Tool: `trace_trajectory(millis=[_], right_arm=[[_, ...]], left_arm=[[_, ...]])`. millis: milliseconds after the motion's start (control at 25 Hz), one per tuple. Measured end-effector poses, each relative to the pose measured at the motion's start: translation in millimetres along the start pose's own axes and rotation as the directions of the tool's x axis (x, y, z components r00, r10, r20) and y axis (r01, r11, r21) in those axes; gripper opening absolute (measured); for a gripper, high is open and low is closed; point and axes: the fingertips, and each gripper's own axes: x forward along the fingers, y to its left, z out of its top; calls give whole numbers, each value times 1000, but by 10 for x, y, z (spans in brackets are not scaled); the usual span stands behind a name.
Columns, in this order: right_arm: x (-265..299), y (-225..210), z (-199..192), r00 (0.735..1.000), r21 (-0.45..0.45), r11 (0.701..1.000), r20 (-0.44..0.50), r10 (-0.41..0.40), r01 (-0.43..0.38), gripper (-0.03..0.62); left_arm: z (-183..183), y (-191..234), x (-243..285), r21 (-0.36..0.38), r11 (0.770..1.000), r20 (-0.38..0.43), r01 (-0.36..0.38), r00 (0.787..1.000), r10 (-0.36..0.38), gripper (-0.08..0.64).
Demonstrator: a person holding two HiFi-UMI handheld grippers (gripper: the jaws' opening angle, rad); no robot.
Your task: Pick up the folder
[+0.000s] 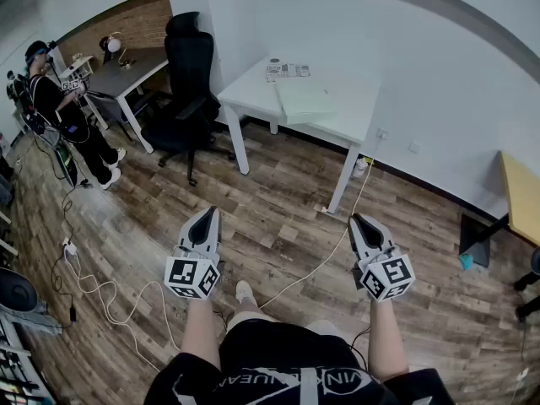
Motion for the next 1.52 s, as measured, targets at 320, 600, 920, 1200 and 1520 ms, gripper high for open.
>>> trace_trajectory(millis=[320,600,920,1200,1520], right_arm=[[163,-148,-101,1000,-11,1000,-8,-10,10,44],[481,-297,-176,999,-8,999,-22,-41,40,44],[1048,-442,-212,998,23,998,-12,-64,65,46],[1581,-670,-324,996,81,994,-38,-76,79,51],[2103,-900,-484,990,156,979,-79,-117,128,141]], left_arm=[[-196,42,224,-13,1000,-14,6,1000,-6,14],[-279,187,674,-9,999,-28,52,998,-52,14],[-375,552,1191,-38,997,-27,60,998,-61,14],[-575,789,1747,-54,994,-67,96,993,-100,14],[-753,1049,2381,-76,985,-100,153,982,-160,14]])
